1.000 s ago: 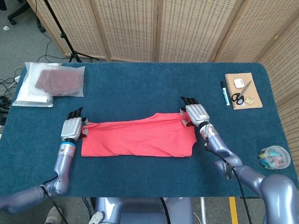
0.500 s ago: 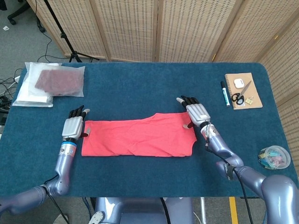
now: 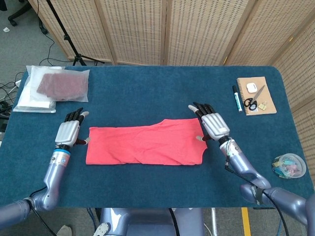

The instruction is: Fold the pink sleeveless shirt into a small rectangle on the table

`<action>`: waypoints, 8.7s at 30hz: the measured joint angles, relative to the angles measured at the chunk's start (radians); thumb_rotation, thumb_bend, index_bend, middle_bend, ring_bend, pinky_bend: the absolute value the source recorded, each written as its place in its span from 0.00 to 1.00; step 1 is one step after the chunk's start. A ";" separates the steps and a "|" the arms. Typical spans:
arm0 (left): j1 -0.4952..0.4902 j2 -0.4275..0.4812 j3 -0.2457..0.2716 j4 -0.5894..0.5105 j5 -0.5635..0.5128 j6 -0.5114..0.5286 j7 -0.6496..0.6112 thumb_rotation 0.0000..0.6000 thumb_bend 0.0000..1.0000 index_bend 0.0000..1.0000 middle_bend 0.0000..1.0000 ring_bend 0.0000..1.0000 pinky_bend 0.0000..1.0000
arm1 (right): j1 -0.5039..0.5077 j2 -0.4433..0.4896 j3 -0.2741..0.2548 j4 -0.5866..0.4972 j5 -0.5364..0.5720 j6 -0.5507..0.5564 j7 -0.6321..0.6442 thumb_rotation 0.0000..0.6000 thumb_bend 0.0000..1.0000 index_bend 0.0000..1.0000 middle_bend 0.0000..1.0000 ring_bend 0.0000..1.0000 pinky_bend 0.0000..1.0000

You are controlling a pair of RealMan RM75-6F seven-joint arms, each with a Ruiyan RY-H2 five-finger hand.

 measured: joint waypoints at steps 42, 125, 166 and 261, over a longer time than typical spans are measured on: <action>-0.189 -0.085 -0.041 0.081 -0.490 -0.074 0.271 1.00 0.35 0.38 0.00 0.00 0.00 | -0.399 0.167 -0.192 -0.114 -0.395 0.606 -0.010 1.00 0.00 0.00 0.00 0.00 0.00; -0.142 -0.162 -0.097 0.302 -0.432 -0.038 0.254 1.00 0.58 0.79 0.00 0.00 0.00 | -0.406 0.167 -0.174 -0.120 -0.413 0.562 0.019 1.00 0.00 0.00 0.00 0.00 0.00; -0.012 0.110 -0.134 -0.057 -0.115 -0.013 -0.034 1.00 0.58 0.80 0.00 0.00 0.00 | -0.406 0.179 -0.171 -0.137 -0.413 0.558 0.030 1.00 0.00 0.00 0.00 0.00 0.00; -0.240 -0.268 0.015 0.417 0.323 -0.006 -0.335 1.00 0.21 0.40 0.00 0.00 0.00 | -0.407 0.204 -0.167 -0.157 -0.398 0.541 0.084 1.00 0.00 0.00 0.00 0.00 0.00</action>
